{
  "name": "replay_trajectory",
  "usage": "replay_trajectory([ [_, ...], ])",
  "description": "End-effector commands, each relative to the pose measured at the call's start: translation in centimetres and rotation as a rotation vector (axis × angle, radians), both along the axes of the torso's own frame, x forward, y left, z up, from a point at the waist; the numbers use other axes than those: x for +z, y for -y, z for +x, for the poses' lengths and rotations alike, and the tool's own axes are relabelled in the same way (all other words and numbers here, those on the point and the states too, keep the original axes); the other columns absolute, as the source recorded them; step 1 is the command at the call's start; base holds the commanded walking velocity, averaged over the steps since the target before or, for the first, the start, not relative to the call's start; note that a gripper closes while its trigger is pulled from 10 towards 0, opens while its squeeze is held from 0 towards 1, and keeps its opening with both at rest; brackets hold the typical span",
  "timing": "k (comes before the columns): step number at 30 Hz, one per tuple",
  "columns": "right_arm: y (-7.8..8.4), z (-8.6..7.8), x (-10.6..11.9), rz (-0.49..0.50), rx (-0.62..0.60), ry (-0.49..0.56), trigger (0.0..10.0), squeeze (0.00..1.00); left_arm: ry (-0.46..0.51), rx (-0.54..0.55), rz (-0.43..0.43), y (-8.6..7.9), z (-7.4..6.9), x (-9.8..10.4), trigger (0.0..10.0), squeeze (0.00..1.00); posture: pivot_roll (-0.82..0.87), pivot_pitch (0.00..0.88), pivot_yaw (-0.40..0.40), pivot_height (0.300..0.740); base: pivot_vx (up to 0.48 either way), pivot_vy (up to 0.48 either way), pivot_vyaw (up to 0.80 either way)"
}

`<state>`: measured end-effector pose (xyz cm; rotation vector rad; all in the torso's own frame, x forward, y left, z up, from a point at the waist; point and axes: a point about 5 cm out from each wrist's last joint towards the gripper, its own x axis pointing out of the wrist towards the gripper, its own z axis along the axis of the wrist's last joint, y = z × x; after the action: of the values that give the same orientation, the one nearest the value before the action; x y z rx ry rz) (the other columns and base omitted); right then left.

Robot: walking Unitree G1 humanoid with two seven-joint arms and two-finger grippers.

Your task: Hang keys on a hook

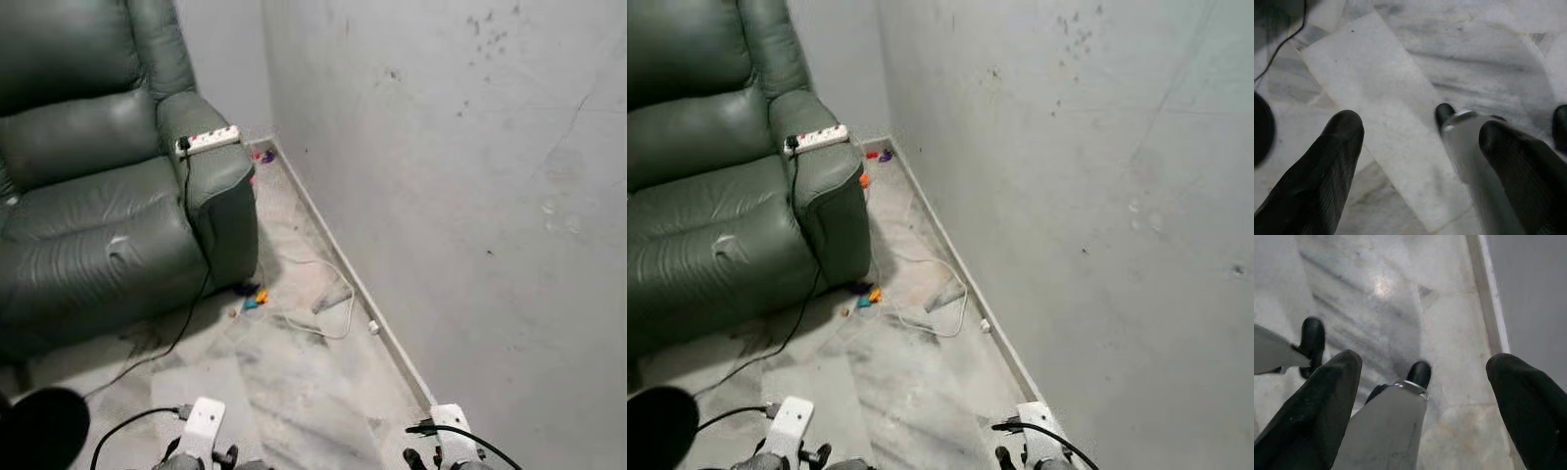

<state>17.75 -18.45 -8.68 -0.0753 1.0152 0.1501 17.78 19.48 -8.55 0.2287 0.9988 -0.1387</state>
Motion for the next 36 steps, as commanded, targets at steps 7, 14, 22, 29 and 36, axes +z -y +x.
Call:
replay_trajectory([
  [7,-0.15,-0.1,-0.07,-0.003,0.007,-0.006,10.0,0.0,-0.011,-0.011,0.024,-0.02,0.03,-0.02,10.0,0.0,-0.02,0.08,0.011,0.74,0.0,0.48,0.0],
  [14,-0.19,-0.15,-0.1,0.0,0.008,-0.008,10.0,0.0,-0.012,-0.015,0.029,0.08,-0.02,-0.06,10.0,0.0,-0.02,0.085,0.011,0.74,0.0,0.48,0.0],
  [22,-0.17,-0.29,-0.14,0.007,0.021,-0.01,10.0,0.0,-0.007,0.0,0.018,0.45,-0.01,-0.11,10.0,0.0,-0.02,0.095,0.006,0.74,0.0,0.48,0.0],
  [29,-0.32,-0.3,-0.15,0.001,0.051,-0.009,10.0,0.0,-0.012,-0.006,0.02,0.48,-0.19,-0.19,10.0,0.0,-0.02,0.099,0.008,0.74,0.0,0.48,0.0],
  [36,-0.35,-0.38,-0.19,-0.006,0.063,-0.012,10.0,0.0,-0.009,-0.003,0.012,0.42,-0.3,-0.21,10.0,0.0,-0.03,0.095,0.007,0.74,0.0,0.48,0.0],
])
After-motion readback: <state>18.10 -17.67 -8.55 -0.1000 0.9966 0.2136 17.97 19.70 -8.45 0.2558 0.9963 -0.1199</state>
